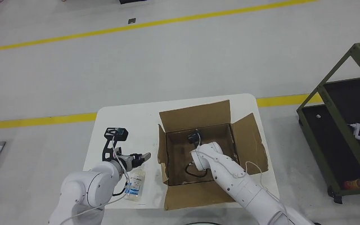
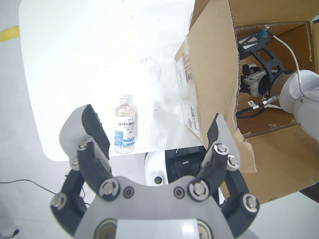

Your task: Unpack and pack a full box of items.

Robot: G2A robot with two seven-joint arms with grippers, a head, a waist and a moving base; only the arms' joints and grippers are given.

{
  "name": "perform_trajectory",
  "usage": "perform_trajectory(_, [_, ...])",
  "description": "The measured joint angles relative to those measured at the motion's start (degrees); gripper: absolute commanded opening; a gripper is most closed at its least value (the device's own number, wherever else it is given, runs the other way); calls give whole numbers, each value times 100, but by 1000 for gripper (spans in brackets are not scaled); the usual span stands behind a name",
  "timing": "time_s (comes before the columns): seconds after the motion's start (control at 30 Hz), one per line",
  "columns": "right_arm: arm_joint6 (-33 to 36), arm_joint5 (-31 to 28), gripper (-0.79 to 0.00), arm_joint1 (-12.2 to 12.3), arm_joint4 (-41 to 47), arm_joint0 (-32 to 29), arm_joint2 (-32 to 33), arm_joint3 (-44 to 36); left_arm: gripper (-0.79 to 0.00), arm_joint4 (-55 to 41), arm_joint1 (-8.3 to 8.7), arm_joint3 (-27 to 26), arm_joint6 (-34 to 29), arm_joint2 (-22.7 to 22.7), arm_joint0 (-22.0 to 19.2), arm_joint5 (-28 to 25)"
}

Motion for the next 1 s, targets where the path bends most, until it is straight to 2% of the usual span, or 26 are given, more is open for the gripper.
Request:
perform_trajectory(0.1, [-22, -22, -431, -38, 2, 12, 17, 78, 0, 0, 0, 0, 0, 0, 0, 0])
perform_trajectory(0.17, [-25, -32, -505, -57, -4, 17, 30, 112, 0, 0, 0, 0, 0, 0, 0, 0])
perform_trajectory(0.23, [-21, -40, -757, -78, -23, 17, 44, 148, 0, 0, 0, 0, 0, 0, 0, 0])
perform_trajectory(0.27, [-15, -43, -785, -86, -34, 17, 51, 163, 0, 0, 0, 0, 0, 0, 0, 0])
perform_trajectory(0.57, [-31, 45, -785, -104, -160, -95, 250, -104, 0, 0, 0, 0, 0, 0, 0, 0])
perform_trajectory(0.67, [-56, 60, -785, -54, -219, -246, 425, -511, 0, 0, 0, 0, 0, 0, 0, 0])
perform_trajectory(0.9, [119, -175, -785, 179, -535, -970, 1037, -2019, 0, 0, 0, 0, 0, 0, 0, 0])
perform_trajectory(1.0, [289, -290, -785, 243, -766, -1193, 1196, -2231, 0, 0, 0, 0, 0, 0, 0, 0])
